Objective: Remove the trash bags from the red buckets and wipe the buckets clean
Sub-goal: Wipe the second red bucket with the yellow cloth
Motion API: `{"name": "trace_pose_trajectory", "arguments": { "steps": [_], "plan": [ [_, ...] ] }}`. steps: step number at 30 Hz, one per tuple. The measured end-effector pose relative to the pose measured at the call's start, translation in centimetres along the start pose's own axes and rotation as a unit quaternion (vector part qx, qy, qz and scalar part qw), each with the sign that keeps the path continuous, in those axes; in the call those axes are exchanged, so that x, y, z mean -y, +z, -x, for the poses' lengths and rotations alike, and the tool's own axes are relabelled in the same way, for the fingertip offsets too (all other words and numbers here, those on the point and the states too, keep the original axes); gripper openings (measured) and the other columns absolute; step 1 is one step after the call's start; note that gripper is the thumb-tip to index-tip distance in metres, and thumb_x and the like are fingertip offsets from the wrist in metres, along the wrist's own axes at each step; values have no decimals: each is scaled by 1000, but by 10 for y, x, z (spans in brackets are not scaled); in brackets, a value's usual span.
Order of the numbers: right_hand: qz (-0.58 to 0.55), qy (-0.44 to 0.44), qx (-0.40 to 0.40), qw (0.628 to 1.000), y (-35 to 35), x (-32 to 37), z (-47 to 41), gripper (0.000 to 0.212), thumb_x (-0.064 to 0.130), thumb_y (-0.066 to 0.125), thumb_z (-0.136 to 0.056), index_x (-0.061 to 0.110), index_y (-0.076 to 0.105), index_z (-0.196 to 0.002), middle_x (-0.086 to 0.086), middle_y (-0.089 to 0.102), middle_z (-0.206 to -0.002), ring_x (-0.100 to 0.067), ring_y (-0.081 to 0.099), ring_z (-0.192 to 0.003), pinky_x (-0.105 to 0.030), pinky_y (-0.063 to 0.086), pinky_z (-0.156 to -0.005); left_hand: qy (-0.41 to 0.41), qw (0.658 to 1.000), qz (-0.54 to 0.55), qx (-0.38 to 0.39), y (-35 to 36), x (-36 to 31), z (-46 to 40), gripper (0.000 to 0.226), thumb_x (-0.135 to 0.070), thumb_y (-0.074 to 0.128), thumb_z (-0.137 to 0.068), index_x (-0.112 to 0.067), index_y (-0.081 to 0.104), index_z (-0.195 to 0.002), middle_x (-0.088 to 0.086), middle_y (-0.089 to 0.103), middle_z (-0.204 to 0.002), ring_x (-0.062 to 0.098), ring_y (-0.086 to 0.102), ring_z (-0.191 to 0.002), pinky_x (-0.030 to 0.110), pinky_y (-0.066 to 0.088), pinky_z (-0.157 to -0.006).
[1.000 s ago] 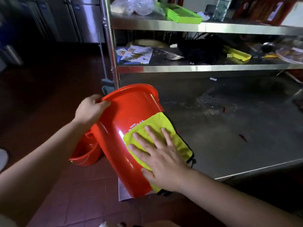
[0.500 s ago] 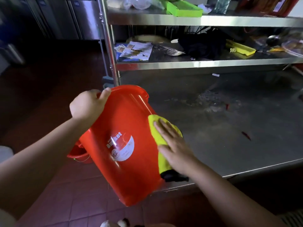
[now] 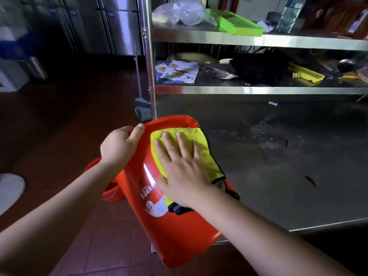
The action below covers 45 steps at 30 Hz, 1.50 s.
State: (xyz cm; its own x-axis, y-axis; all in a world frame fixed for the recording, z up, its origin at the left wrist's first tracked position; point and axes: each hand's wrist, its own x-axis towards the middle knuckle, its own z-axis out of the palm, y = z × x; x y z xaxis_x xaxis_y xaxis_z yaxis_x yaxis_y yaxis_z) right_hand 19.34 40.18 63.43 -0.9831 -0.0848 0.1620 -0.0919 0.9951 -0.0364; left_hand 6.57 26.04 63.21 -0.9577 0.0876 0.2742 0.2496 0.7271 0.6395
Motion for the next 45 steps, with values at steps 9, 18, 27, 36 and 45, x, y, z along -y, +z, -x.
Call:
{"name": "trace_pose_trajectory", "arguments": {
  "steps": [9, 18, 27, 36, 45],
  "plan": [
    [5, 22, 15, 1000, 0, -5, -56, 75, 51, 37, -86, 27, 6, -149, -2, 0, -160, -33, -8, -145, -64, 6, -110, 40, 999, -18, -13, 6, 2, -12, 57, -69, 31, -84, -22, 62, -78, -5, 55, -57, 20, 53, -63, 26, 32, -51],
    [29, -125, 42, 991, -2, -38, 43, 73, 47, 32, -84, 36, 4, -150, 7, -5, -160, -25, -14, -145, -58, 4, -115, 24, 998, 22, 45, 4, 15, -17, 47, -63, 39, -90, -25, 66, -99, -7, 61, -76, 19, 56, -76, 31, 39, -63],
    [-33, -135, 58, 989, -1, -72, 76, 77, 41, 41, -82, 40, 5, -150, 11, -3, -159, -21, -12, -146, -56, 10, -115, 36, 995, 27, 84, 8, -2, -27, 53, -69, 33, -84, -29, 67, -92, -11, 64, -76, 14, 60, -77, 30, 44, -65],
    [-187, 37, 69, 979, -4, -73, -55, 70, 41, 38, -86, 50, 3, -145, 19, -6, -157, -13, -7, -145, -47, 7, -117, 23, 998, 27, 58, 5, 6, -25, 60, -71, 30, -79, -25, 67, -88, -2, 67, -74, 15, 59, -72, 31, 46, -65],
    [-158, -52, 82, 983, 1, -59, -23, 71, 40, 32, -85, 60, -11, -138, 25, -18, -153, -5, -25, -140, -46, -2, -117, -30, 988, 140, 59, -8, 42, -3, 47, -63, 39, -83, -27, 66, -97, -5, 67, -86, 18, 62, -86, 38, 50, -81]
  ]
}}
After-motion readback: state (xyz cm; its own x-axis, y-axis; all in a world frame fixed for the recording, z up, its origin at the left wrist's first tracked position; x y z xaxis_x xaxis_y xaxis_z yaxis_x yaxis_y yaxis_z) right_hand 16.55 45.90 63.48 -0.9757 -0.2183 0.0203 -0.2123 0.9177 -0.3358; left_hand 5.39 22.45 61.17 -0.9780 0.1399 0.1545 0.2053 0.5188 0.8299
